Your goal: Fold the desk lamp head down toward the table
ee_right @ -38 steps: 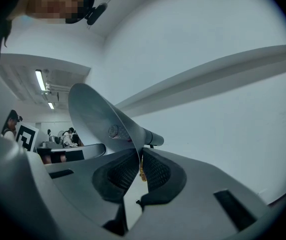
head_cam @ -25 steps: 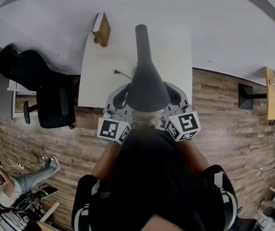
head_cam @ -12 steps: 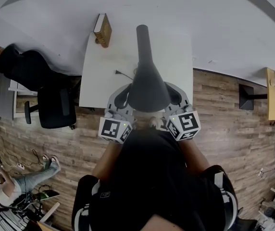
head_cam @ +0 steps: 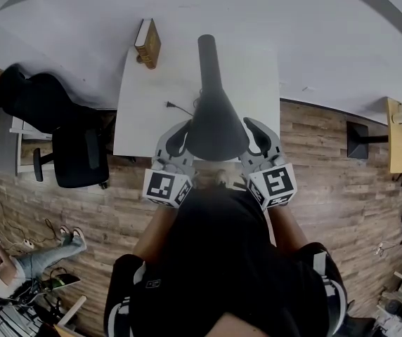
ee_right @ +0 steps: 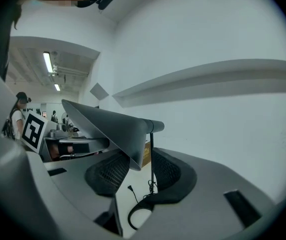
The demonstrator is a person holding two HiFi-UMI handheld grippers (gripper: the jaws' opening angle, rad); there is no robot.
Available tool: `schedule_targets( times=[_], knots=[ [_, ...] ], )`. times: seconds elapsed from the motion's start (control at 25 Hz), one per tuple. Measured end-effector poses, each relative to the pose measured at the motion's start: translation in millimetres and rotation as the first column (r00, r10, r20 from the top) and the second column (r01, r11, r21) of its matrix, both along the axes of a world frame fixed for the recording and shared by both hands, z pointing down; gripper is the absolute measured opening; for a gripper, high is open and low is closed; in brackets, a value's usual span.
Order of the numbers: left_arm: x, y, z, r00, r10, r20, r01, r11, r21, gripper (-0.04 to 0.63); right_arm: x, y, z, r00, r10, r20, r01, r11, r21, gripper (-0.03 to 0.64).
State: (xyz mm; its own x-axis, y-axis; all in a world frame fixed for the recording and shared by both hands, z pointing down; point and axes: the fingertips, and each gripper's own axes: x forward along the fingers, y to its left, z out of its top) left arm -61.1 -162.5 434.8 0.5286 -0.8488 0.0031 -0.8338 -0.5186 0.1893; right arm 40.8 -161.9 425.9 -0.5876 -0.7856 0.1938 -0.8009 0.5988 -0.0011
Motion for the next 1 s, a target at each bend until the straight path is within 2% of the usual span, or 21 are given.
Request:
schedule_targets(
  times=[0.12, 0.24, 0.4, 0.52, 0.76, 1.0],
  knots=[
    [-1, -1, 1, 1.000, 0.002, -0.002, -0.002, 1.000, 0.001, 0.037, 0, 3, -10, 0.997, -0.023, -0.076, 0.026, 0.999, 0.045, 0.173],
    [-1, -3, 1, 1.000, 0.008, -0.001, -0.008, 1.000, 0.001, 0.038, -5, 9, -18, 0.983, -0.089, -0.161, 0.105, 0.990, 0.092, 0.179],
    [-1, -2, 0, 1.000, 0.013, 0.004, -0.013, 1.000, 0.005, 0.037, -11, 19, -25, 0.934, -0.166, -0.316, 0.210, 0.972, 0.109, 0.193],
    [-2, -1, 0, 1.000, 0.014, 0.006, -0.014, 1.000, 0.007, 0.037, -16, 21, -30, 0.900, -0.195, -0.389, 0.258, 0.959, 0.116, 0.196],
    [0, -1, 0, 1.000, 0.018, 0.012, -0.018, 1.000, 0.007, 0.037, -26, 17, -35, 0.878, -0.208, -0.432, 0.294, 0.945, 0.143, 0.193],
    [0, -2, 0, 1.000, 0.020, 0.015, -0.020, 1.000, 0.007, 0.038, -27, 13, -37, 0.880, -0.191, -0.435, 0.283, 0.946, 0.158, 0.133]
  ],
)
